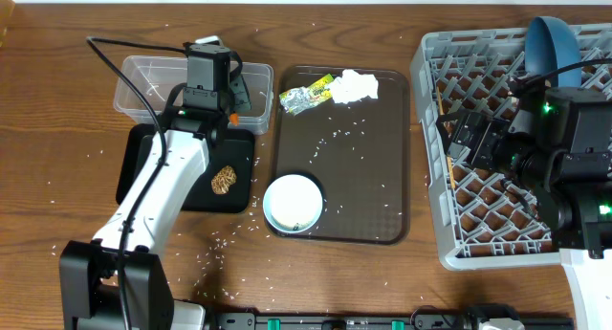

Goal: Sort waste into correct bins and load items into the dishwasher rack
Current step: 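Carry the carrot to the black tray and release it, then move the left gripper to the yellow snack wrapper and grasp it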

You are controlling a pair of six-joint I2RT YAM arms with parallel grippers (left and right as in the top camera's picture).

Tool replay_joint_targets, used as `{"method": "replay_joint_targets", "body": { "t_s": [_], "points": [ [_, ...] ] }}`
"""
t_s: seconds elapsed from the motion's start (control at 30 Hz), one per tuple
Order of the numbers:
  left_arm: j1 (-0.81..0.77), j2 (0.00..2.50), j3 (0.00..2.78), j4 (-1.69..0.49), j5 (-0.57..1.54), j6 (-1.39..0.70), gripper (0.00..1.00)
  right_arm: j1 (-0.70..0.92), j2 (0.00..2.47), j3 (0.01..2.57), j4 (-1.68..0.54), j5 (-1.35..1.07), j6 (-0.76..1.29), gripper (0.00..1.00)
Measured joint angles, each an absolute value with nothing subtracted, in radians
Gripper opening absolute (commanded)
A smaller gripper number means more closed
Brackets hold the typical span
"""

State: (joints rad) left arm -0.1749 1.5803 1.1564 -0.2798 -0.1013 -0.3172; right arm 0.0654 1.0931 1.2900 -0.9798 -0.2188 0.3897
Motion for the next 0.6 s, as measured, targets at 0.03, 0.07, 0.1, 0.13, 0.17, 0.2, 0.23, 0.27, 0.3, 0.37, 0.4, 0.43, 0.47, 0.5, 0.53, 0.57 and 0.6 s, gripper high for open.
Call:
{"method": "replay_joint_targets", "body": {
  "t_s": [0.03,0.07,0.1,0.13,0.17,0.2,0.23,0.27,0.3,0.37,0.4,0.43,0.47,0.5,0.53,0.57,0.6],
  "points": [
    [-0.175,1.577,1.156,-0.306,-0.103,-0.336,0.10,0.065,1.093,1.290,-0.981,-0.219,0.390,0.99],
    [-0.175,1.573,1.156,-0.343,-0.105,-0.360,0.10,0.065,1.093,1.290,-0.982,-0.219,0.390,0.99],
    [-0.174,1.567,1.155,-0.389,-0.106,-0.391,0.10,0.065,1.093,1.290,-0.984,-0.219,0.390,0.99],
    [-0.170,1.558,1.155,-0.438,-0.107,-0.426,0.10,0.065,1.093,1.290,-0.985,-0.219,0.390,0.99],
    [-0.165,1.550,1.154,-0.478,-0.107,-0.456,0.10,0.065,1.093,1.290,-0.985,-0.218,0.390,0.99],
    [-0.157,1.539,1.154,-0.520,-0.108,-0.490,0.10,0.065,1.093,1.290,-0.986,-0.218,0.390,0.99],
    [-0.143,1.524,1.154,-0.564,-0.109,-0.525,0.10,0.065,1.093,1.290,-0.986,-0.218,0.390,0.99],
    [-0.130,1.513,1.155,-0.601,-0.110,-0.551,0.10,0.065,1.093,1.290,-0.986,-0.217,0.390,0.99],
    [-0.115,1.502,1.155,-0.645,-0.112,-0.577,0.10,0.065,1.093,1.290,-0.986,-0.217,0.390,0.99],
    [-0.077,1.487,1.154,-0.731,-0.119,-0.640,0.13,0.065,1.093,1.290,-0.989,-0.216,0.389,0.99],
    [-0.065,1.485,1.154,-0.753,-0.120,-0.662,0.22,0.065,1.093,1.290,-0.991,-0.216,0.389,0.99],
    [-0.048,1.485,1.149,-0.762,-0.124,-0.691,0.29,0.065,1.093,1.290,-0.992,-0.216,0.389,0.99],
    [-0.031,1.485,1.137,-0.758,-0.129,-0.725,0.33,0.065,1.093,1.290,-0.992,-0.216,0.389,0.99],
    [-0.021,1.485,1.128,-0.751,-0.130,-0.745,0.34,0.065,1.093,1.290,-0.992,-0.216,0.389,0.99],
    [-0.010,1.485,1.111,-0.738,-0.131,-0.778,0.34,0.065,1.093,1.290,-0.992,-0.216,0.389,0.99],
    [0.001,1.485,1.091,-0.723,-0.134,-0.812,0.34,0.065,1.093,1.290,-0.992,-0.216,0.390,0.99],
    [0.008,1.485,1.070,-0.704,-0.135,-0.838,0.34,0.065,1.093,1.290,-0.991,-0.216,0.389,0.99]
  ]
}}
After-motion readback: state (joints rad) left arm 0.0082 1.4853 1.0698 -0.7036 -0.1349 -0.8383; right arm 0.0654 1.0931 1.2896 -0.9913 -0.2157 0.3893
